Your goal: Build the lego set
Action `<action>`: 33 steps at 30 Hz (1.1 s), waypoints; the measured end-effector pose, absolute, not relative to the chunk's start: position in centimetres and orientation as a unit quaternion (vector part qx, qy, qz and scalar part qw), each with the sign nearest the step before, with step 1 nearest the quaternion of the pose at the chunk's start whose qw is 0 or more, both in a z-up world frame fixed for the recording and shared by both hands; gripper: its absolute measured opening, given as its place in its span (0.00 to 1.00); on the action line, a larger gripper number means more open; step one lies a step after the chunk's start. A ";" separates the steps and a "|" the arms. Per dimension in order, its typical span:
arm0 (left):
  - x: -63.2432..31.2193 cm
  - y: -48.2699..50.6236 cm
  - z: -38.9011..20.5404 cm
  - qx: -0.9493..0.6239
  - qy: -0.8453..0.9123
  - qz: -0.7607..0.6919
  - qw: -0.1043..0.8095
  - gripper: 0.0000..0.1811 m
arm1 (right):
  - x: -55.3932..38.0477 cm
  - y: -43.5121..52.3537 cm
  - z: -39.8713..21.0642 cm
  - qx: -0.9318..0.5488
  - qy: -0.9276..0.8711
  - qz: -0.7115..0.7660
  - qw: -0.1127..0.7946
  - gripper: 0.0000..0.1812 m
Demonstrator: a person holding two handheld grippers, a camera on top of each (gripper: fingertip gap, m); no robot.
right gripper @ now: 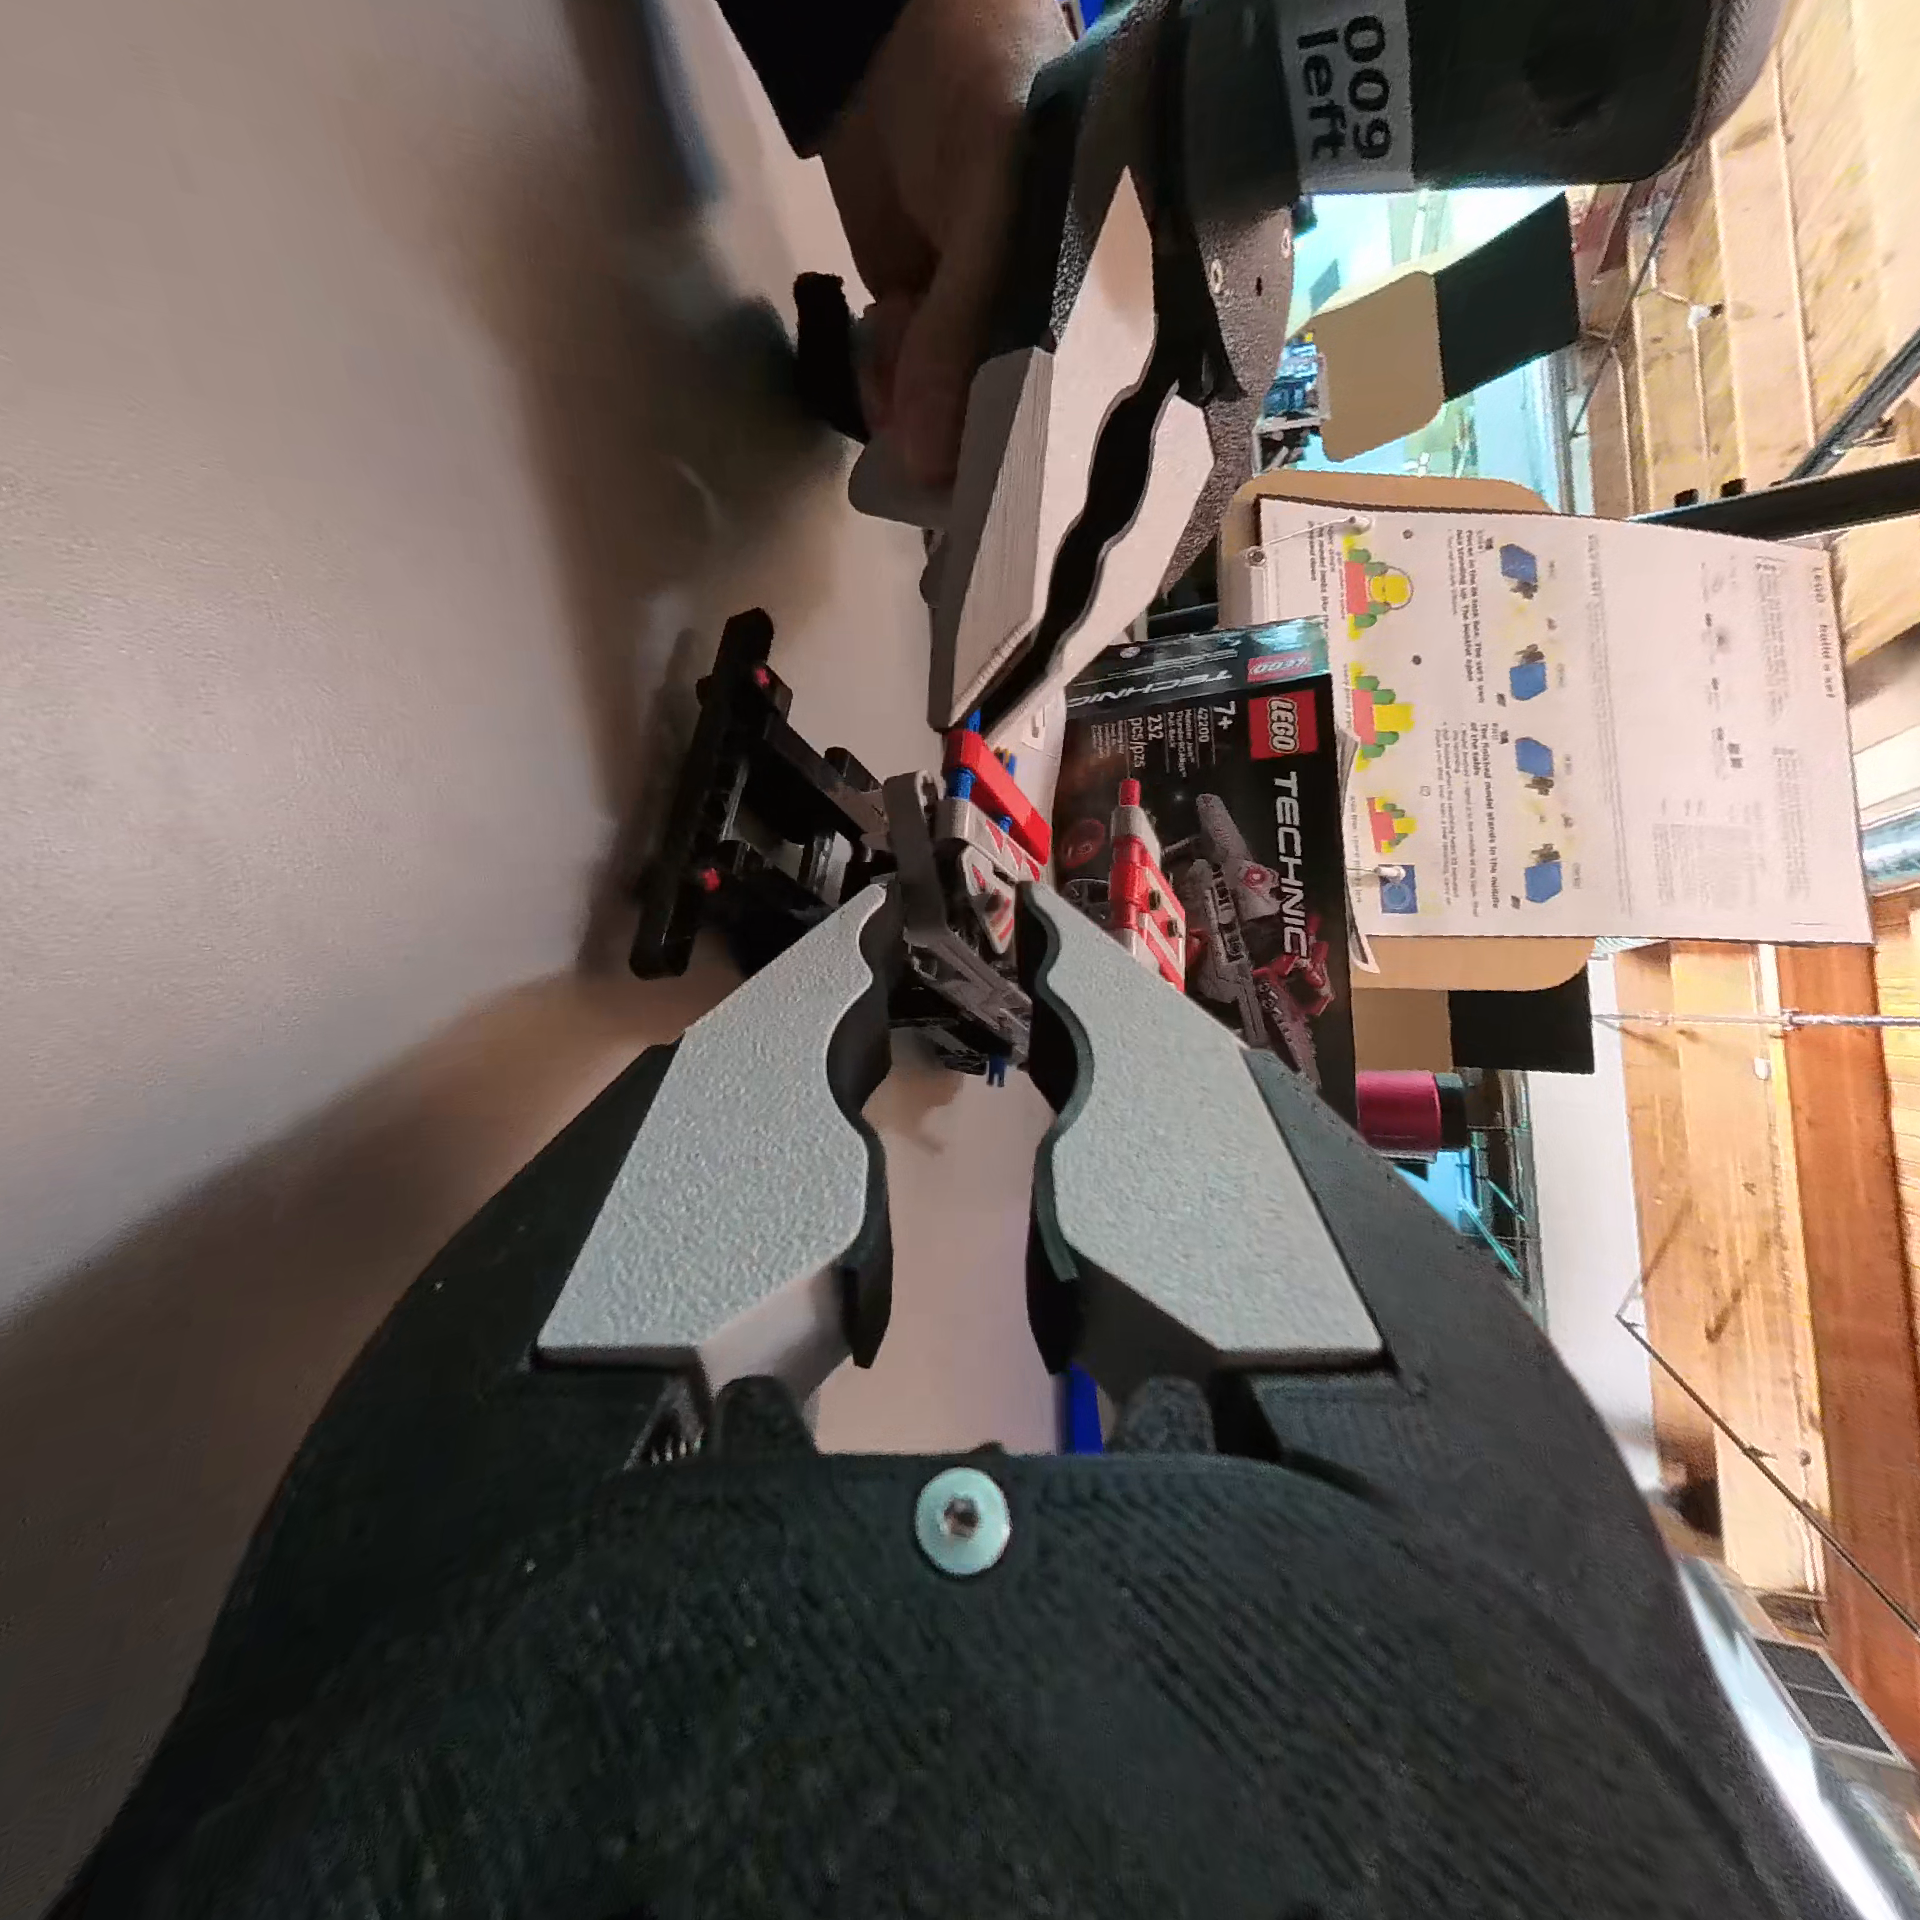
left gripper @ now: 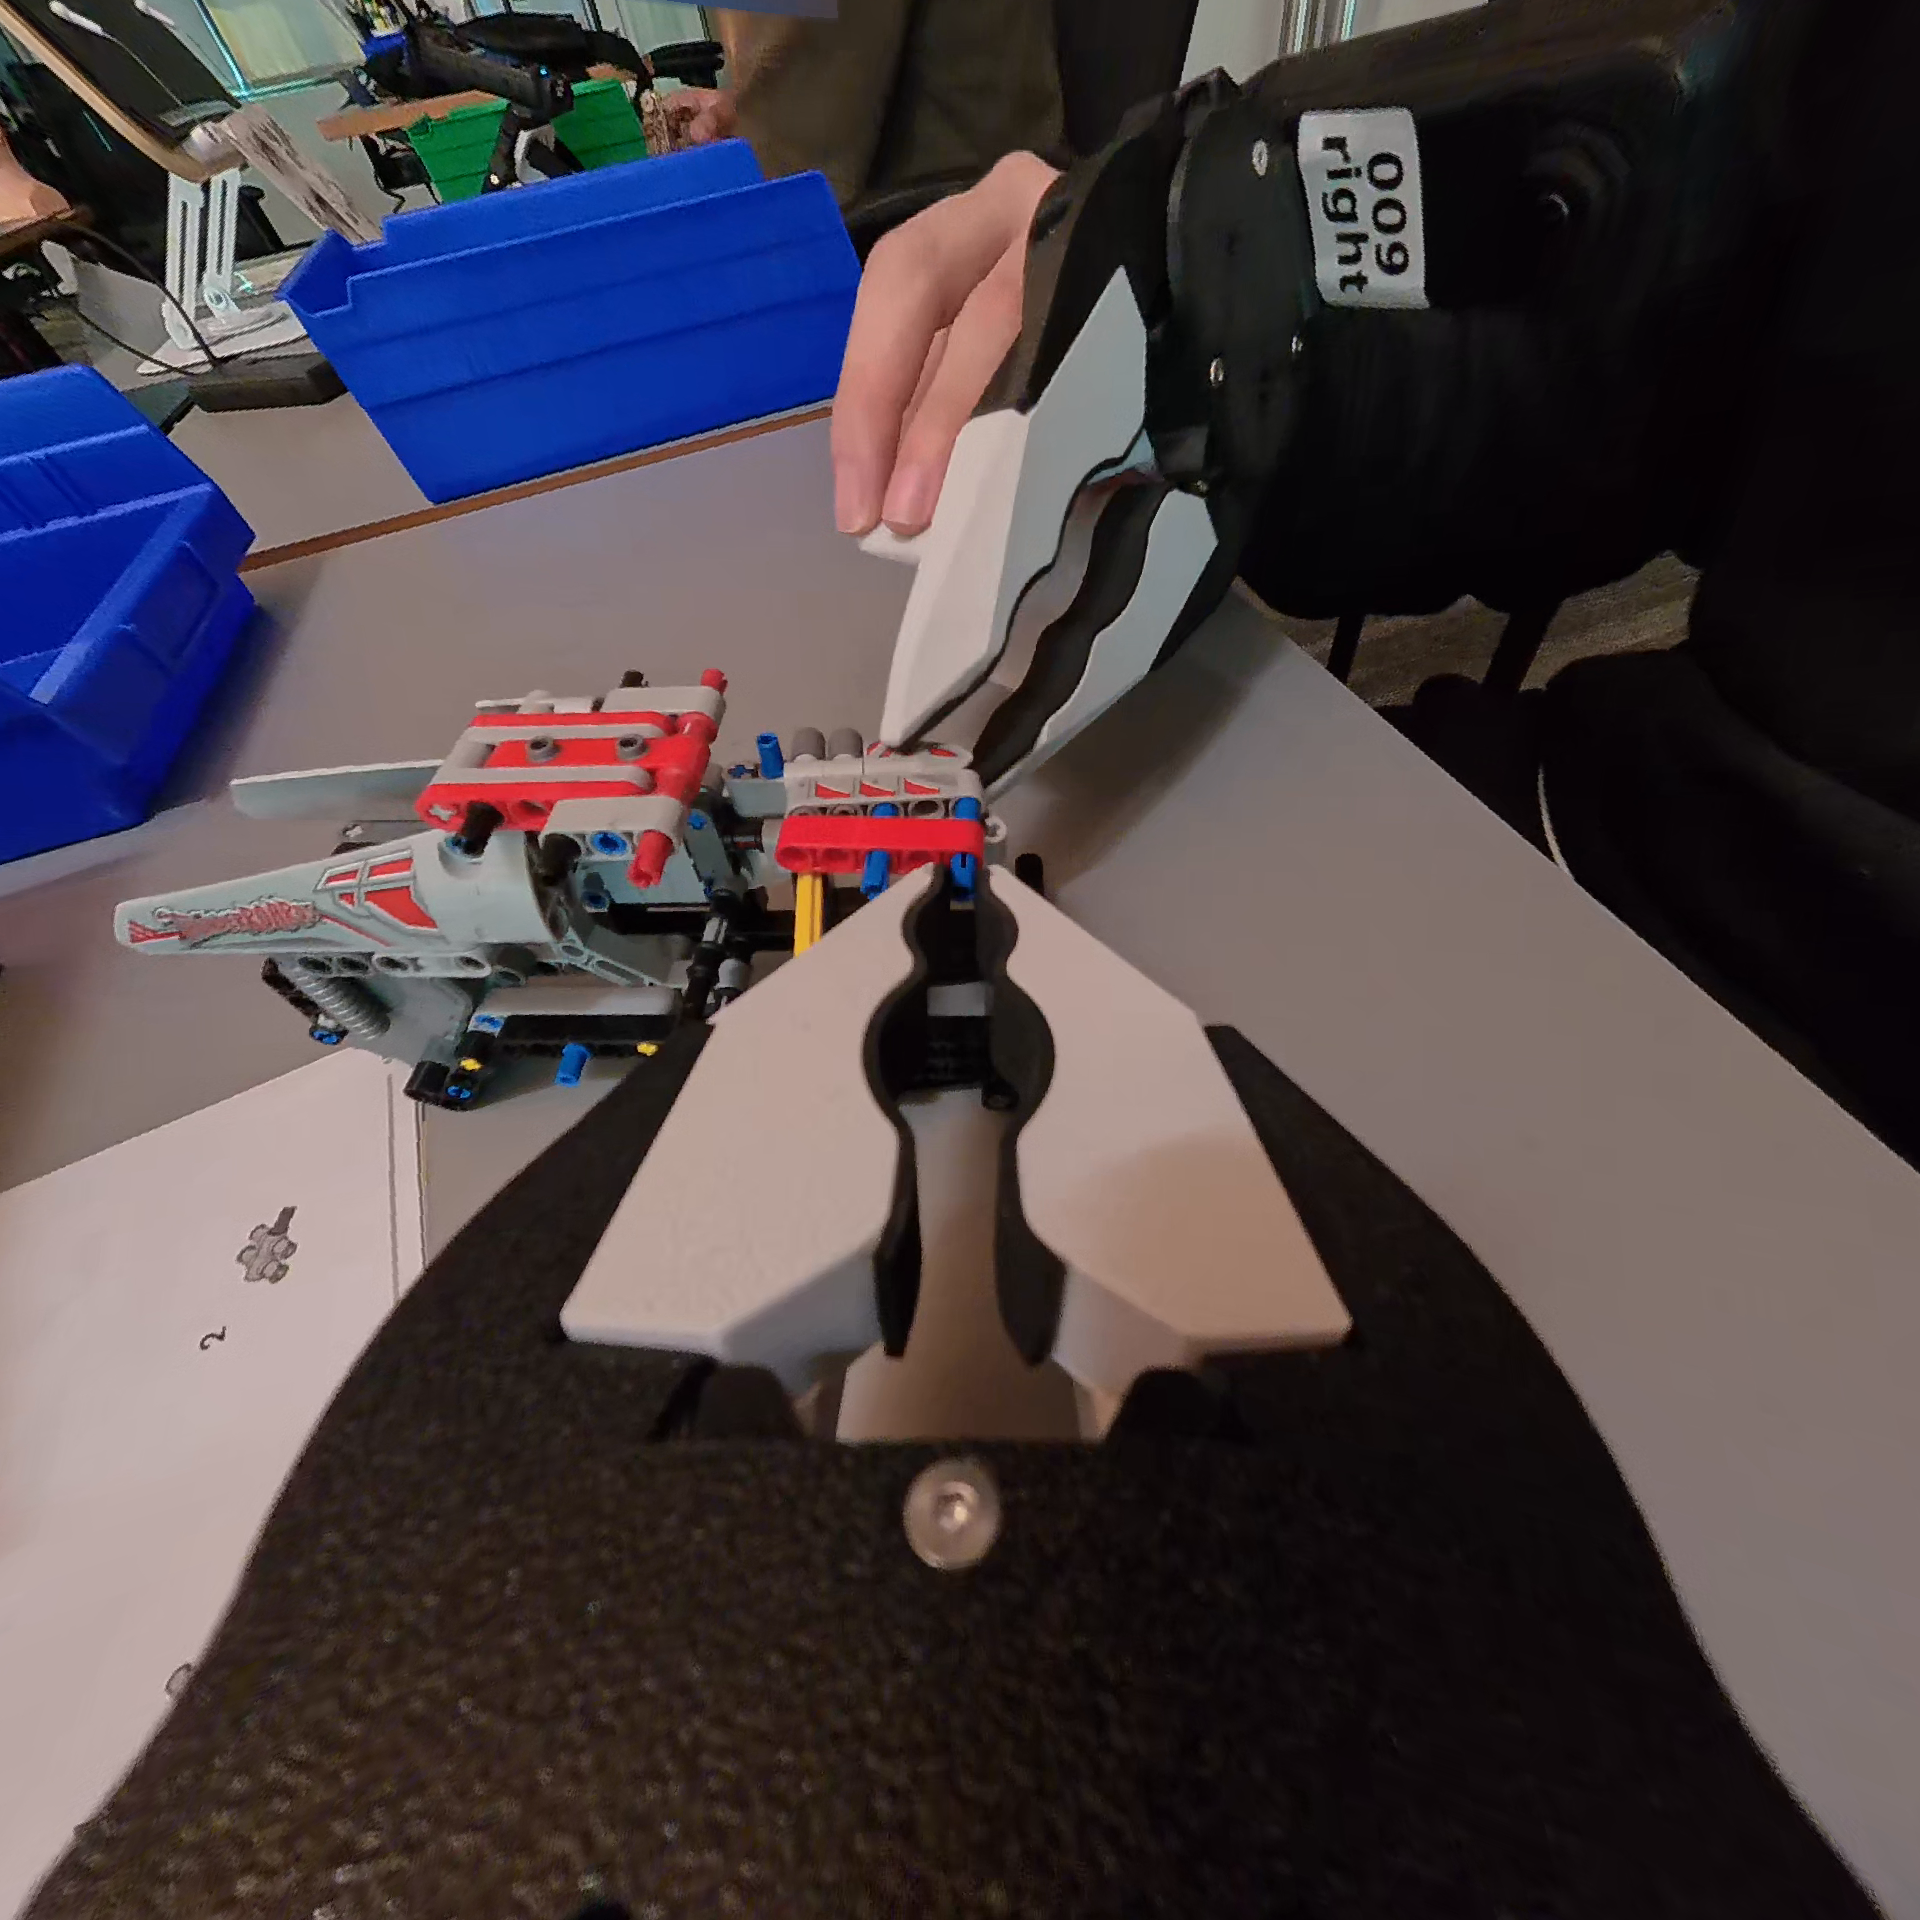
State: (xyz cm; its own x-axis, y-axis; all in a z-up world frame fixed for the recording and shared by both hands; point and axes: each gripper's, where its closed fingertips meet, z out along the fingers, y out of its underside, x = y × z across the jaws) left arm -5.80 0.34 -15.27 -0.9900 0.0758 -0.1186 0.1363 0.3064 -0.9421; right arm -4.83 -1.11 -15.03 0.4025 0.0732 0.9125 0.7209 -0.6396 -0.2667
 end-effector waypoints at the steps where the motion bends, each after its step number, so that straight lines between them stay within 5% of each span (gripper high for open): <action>1: -5.8 0.3 -15.3 0.066 0.808 -0.585 0.026 0.01 | -4.9 -1.1 -15.1 -0.771 -0.260 -0.475 0.336 0.10; 5: -5.8 0.3 -15.3 0.066 0.808 -0.585 0.026 0.01 | -5.8 -0.9 -13.5 -0.764 -0.243 -0.457 0.385 0.06; 12: -5.8 0.3 -15.3 0.067 0.808 -0.584 0.027 0.01 | -5.7 -0.7 -14.0 -0.767 -0.270 -0.468 0.347 0.01; 14: -5.8 0.3 -15.3 0.067 0.808 -0.584 0.026 0.01 | -6.2 -0.8 -14.2 -0.772 -0.278 -0.457 0.343 0.10; 33: -5.3 0.4 -15.4 0.062 0.812 -0.578 0.046 0.01 | -4.8 -0.4 -14.6 -0.747 -0.275 -0.528 0.296 0.01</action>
